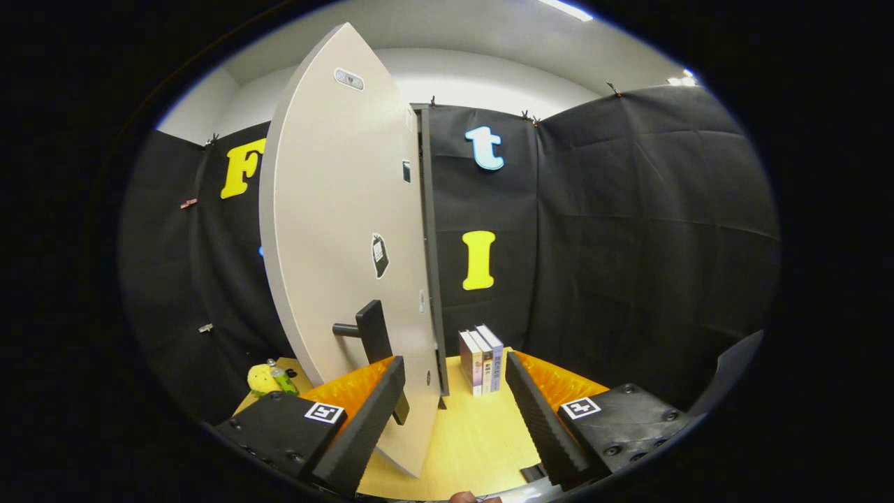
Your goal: Open the shoe cabinet door, grab the shoes and put them into the shoe cabinet, then close the shoe cabinet door.
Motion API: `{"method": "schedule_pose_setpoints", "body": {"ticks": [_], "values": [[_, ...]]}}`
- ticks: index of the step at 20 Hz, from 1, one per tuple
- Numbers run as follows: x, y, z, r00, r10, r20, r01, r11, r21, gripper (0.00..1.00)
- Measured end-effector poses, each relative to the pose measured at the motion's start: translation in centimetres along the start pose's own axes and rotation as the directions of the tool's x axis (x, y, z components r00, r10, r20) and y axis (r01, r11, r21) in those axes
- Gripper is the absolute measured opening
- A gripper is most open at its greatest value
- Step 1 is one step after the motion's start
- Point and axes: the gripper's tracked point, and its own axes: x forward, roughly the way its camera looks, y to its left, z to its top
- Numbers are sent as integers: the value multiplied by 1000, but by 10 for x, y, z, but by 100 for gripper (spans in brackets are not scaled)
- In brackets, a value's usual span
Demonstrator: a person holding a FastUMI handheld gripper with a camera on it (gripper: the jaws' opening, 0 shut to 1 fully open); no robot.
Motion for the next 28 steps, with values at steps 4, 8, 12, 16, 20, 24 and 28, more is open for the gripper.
{"method": "schedule_pose_setpoints", "body": {"ticks": [4, 8, 12, 16, 20, 24, 28], "values": [[3, 30, -4, 999, 45, -10, -45, 999, 13, 97], [11, 62, -6, 995, 102, -19, -102, 995, -2, 97], [21, 98, -12, 987, 158, -26, -158, 987, 2, 98], [30, 124, -19, 980, 196, -34, -196, 980, -26, 98], [35, 137, -19, 979, 201, -26, -202, 979, -34, 98], [41, 141, -14, 981, 194, -11, -194, 980, -34, 98], [49, 140, -9, 983, 183, -5, -183, 982, -39, 98]]}}
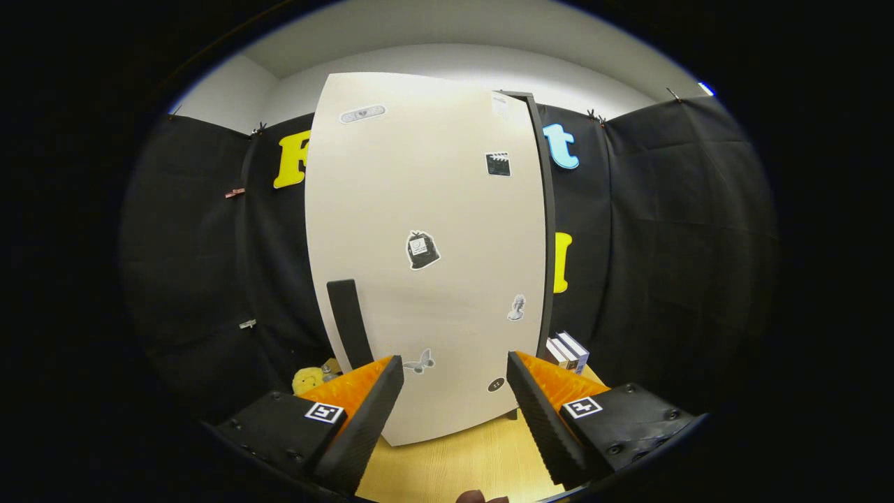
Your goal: Open the shoe cabinet door, grab the shoes and put them into the shoe cabinet, then close the shoe cabinet door.
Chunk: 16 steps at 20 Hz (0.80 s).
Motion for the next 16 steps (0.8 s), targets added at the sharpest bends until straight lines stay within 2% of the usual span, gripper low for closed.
{"method": "schedule_pose_setpoints", "body": {"ticks": [8, 16], "values": [[11, 4, 0, 1000, 15, -5, -15, 1000, 0, 98], [13, -5, 3, 1000, -6, 5, 6, 1000, -8, 98]]}}
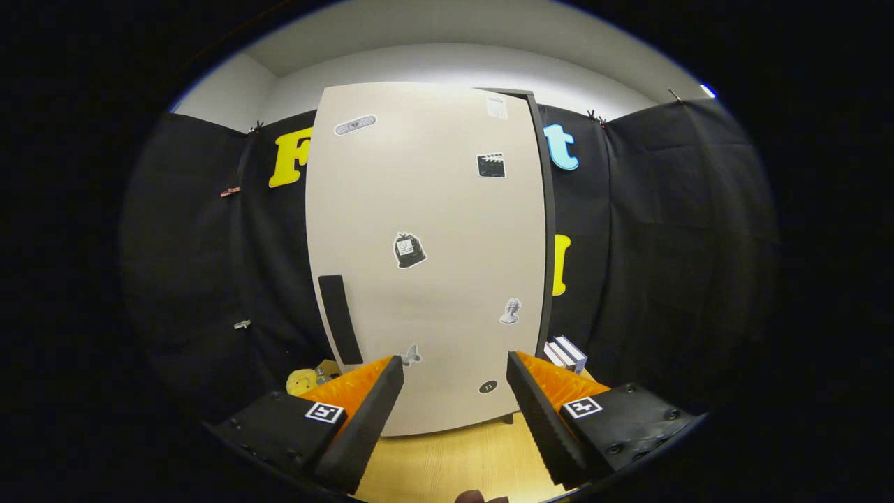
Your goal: Open the shoe cabinet door, grab the shoes and put them into the shoe cabinet, then close the shoe cabinet door.
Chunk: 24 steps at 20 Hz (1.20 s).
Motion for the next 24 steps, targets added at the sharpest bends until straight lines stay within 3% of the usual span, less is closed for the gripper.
{"method": "schedule_pose_setpoints", "body": {"ticks": [16, 24], "values": [[0, 2, 10, 999, 12, 46, -12, 1000, 11, 98], [-1, -5, 18, 995, -29, 91, 34, 998, -55, 97]]}}
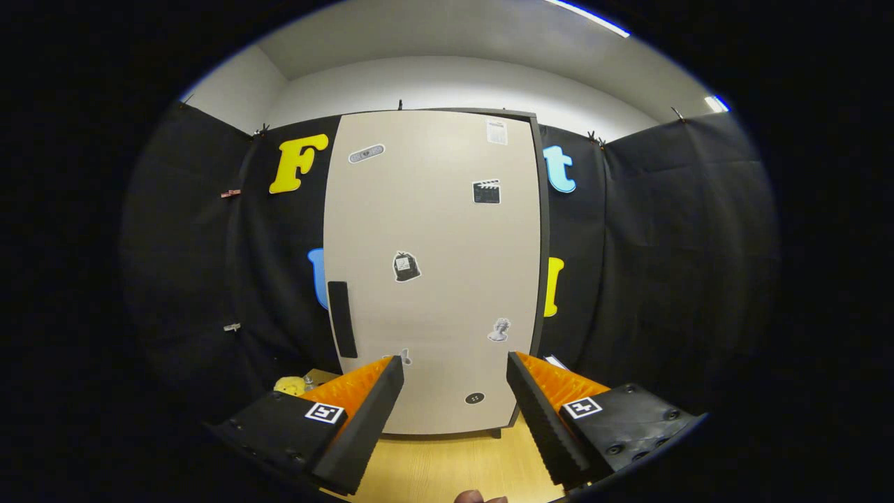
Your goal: Open the shoe cabinet door, grab the shoes and put them into the shoe cabinet, then close the shoe cabinet door.
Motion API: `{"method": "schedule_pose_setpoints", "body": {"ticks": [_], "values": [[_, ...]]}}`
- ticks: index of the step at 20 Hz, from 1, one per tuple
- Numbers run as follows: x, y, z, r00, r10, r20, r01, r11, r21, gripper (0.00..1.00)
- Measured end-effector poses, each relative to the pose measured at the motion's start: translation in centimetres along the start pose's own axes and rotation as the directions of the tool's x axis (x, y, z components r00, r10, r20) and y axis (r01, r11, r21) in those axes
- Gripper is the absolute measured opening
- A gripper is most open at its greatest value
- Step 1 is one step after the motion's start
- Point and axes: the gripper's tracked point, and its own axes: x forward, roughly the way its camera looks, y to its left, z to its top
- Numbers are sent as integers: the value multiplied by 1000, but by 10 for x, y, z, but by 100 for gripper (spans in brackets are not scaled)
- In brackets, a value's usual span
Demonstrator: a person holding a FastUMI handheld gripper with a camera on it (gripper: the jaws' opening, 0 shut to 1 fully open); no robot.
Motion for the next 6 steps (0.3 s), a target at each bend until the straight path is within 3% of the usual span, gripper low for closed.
{"method": "schedule_pose_setpoints", "body": {"ticks": [6], "values": [[0, -4, 0, 1000, -16, 3, 16, 1000, 0, 97]]}}
